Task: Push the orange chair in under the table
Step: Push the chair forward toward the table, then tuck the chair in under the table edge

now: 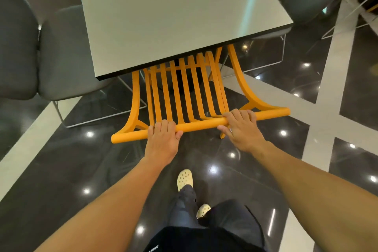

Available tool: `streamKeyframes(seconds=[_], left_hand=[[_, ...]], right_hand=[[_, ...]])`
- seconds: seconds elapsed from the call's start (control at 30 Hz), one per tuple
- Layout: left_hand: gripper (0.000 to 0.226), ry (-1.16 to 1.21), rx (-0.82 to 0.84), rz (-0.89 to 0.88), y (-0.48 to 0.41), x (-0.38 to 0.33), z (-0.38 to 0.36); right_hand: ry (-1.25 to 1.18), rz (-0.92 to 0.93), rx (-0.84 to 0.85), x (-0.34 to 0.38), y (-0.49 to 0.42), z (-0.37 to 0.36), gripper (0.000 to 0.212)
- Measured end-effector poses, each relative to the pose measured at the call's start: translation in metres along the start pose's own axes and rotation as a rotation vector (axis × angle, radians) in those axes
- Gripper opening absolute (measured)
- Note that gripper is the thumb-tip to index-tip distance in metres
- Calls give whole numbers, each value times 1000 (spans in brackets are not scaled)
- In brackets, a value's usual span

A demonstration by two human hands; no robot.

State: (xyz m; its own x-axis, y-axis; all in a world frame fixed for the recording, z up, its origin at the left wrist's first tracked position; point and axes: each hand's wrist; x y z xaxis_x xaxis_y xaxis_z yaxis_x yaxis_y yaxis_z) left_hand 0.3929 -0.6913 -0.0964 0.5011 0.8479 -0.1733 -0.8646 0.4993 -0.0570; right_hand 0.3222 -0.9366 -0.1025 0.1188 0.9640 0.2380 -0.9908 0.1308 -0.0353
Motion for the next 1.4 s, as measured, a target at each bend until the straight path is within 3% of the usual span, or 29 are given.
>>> streamKeyframes(seconds=[0.3, 0.67, 0.9, 1.1, 1.4], left_hand=[[26, -8, -24, 91, -62, -38, -9], [30, -48, -29, 135, -59, -50, -15], [28, 16, -6, 112, -63, -62, -14], [26, -42, -7, 94, -58, -40, -10], [33, -58, 17, 130, -65, -60, -11]], right_hand=[[-8, 84, 40, -59, -64, 19, 50], [-49, 139, 54, -73, -62, 15, 45], [11, 128, 31, -84, -64, 22, 54], [6, 105, 24, -58, -60, 15, 43], [-21, 144, 89, -82, -67, 22, 40]])
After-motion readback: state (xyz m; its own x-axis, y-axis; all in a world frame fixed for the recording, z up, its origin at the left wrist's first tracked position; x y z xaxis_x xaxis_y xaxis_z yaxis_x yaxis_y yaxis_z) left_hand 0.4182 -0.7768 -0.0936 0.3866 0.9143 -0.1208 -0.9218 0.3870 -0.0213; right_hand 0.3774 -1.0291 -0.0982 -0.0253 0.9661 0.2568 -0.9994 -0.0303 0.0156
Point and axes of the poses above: each hand's wrist, its own y-axis away from the middle knuckle, its own z-axis out of the back of the hand, x = y × z, and after that the axes turned 9 degrees about -x, right-handed
